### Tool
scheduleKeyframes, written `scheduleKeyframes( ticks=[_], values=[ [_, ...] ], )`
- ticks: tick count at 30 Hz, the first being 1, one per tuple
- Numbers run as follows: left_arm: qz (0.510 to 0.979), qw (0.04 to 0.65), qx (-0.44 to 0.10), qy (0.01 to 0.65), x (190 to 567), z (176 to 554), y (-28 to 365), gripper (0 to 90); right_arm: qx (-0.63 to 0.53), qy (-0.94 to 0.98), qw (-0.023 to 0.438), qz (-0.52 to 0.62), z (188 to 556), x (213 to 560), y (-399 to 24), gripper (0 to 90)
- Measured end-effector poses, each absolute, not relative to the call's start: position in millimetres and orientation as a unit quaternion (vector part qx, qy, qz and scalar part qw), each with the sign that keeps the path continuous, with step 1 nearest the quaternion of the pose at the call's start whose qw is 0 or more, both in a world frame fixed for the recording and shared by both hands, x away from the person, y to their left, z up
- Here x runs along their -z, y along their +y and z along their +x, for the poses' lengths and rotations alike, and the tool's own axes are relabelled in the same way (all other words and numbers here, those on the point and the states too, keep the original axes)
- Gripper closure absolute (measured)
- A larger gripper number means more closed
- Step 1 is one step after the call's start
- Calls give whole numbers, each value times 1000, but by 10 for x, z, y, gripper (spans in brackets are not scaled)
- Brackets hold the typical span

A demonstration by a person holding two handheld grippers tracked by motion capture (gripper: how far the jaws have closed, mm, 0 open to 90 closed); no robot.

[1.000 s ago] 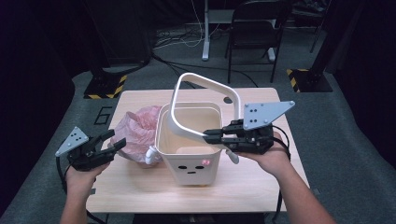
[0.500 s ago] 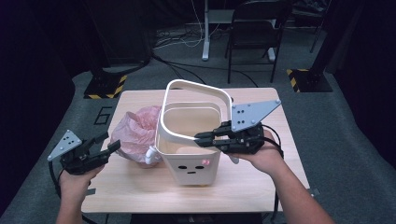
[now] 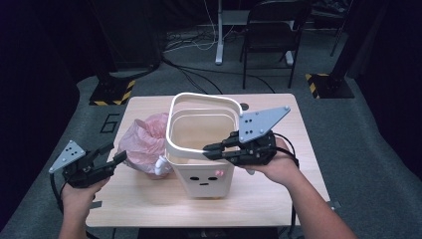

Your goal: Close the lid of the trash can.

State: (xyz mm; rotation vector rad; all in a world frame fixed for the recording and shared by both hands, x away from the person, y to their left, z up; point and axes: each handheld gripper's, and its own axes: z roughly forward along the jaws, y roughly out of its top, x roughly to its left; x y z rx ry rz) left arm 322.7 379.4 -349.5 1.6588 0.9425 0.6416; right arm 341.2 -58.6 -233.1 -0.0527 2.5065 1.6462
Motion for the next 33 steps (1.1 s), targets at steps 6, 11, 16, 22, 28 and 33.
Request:
scheduleKeyframes(
  ticks=[6,11,16,22,28,33],
  values=[
    [695,538,-269,395,3492,3225,3801,388,-526,846,84,-25,3380,2296,-549,837],
    [696,536,-269,395,3494,3226,3794,388,-521,848,89,-24,3363,2286,-575,839],
    [697,536,-269,393,3489,3223,3782,388,-518,851,83,-30,3356,2291,-530,839],
    [696,536,-268,394,3493,3222,3786,388,-501,861,81,-36,3344,2291,-464,838],
    [696,537,-268,394,3489,3216,3783,388,-480,873,79,-38,3350,2337,-414,838],
    [696,537,-268,395,3492,3220,3786,388,-484,871,74,-37,3365,2354,-417,838]
  ],
)
